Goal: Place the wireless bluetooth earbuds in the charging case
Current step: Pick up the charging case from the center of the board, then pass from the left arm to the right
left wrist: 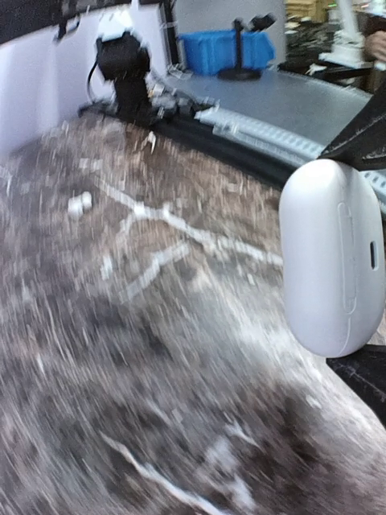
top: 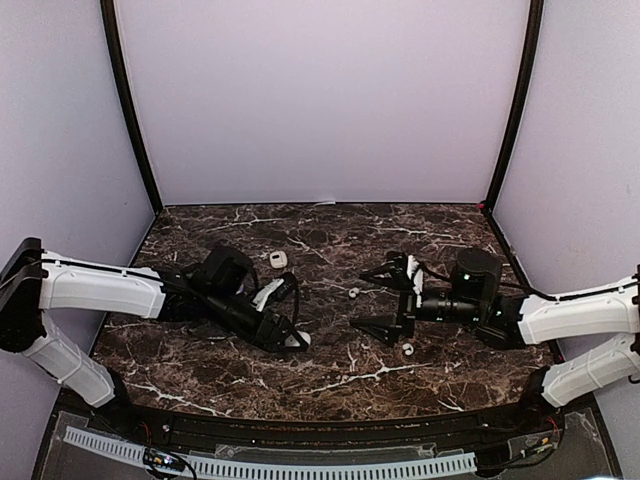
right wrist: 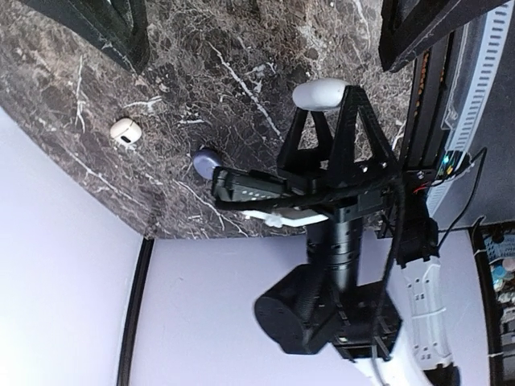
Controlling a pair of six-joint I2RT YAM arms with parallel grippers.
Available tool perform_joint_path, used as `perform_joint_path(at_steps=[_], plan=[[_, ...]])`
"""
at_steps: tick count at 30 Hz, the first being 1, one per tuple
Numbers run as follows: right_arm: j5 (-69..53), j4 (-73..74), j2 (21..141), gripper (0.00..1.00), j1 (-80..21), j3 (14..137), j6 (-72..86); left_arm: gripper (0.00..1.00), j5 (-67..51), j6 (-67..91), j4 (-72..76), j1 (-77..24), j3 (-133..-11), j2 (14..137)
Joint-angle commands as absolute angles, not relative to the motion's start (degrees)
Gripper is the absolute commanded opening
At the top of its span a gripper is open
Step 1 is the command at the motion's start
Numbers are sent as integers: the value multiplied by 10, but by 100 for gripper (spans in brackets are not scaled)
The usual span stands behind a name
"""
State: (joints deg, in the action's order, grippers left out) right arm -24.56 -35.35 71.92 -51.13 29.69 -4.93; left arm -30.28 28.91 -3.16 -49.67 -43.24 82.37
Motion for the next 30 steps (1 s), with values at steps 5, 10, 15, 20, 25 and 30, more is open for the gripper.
perform_joint_path(at_steps=[5, 10, 15, 20, 25, 30], plan=[[-327, -428, 643, 99, -509, 217, -217, 60, -544, 175, 10, -493, -527, 892], [-428, -356, 697, 92, -511, 257, -335, 61, -588, 113, -50, -489, -593, 936], [-444, -304, 744, 79, -516, 312, -398, 60, -607, 69, -99, -488, -632, 965], [-476, -252, 795, 63, -518, 369, -420, 60, -617, 57, -115, -488, -637, 975], [-484, -243, 828, 59, -528, 391, -441, 60, -624, 55, -114, -488, -634, 973], [-483, -227, 854, 53, -538, 406, -464, 60, -623, 58, -109, -488, -627, 965]])
